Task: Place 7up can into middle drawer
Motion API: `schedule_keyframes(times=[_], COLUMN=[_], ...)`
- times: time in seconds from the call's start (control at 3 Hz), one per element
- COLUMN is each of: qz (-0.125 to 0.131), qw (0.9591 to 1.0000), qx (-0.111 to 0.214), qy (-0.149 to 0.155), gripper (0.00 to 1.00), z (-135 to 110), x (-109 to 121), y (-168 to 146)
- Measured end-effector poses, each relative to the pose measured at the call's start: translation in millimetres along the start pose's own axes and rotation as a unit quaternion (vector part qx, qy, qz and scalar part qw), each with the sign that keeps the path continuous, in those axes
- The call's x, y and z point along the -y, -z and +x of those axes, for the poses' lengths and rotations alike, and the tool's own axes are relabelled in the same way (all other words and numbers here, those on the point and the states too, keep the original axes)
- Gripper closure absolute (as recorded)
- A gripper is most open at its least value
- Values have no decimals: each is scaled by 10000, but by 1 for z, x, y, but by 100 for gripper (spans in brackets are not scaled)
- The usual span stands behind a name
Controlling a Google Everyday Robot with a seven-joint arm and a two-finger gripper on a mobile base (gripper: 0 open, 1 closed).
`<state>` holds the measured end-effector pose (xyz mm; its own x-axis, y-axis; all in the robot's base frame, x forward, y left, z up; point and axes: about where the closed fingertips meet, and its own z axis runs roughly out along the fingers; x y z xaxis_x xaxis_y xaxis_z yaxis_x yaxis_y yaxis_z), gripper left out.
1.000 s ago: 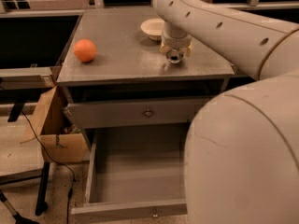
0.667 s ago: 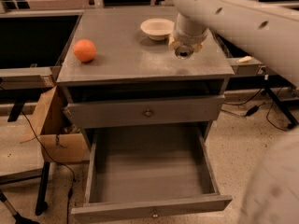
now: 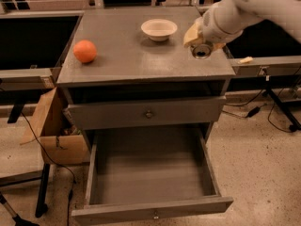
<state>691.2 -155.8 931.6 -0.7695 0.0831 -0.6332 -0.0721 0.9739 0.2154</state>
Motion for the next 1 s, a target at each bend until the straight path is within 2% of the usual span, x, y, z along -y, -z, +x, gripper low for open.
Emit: schedule_keyframes(times=[0.33,0.67,1.0], qz=[-823,-1277,-1244], qw=[9963,9913,9917], qx=[-240,-277,-279], qy=[18,143,159], gripper=[100,100,100], z=[20,28,27], x=[3,-4,-6], y=[10,23,19])
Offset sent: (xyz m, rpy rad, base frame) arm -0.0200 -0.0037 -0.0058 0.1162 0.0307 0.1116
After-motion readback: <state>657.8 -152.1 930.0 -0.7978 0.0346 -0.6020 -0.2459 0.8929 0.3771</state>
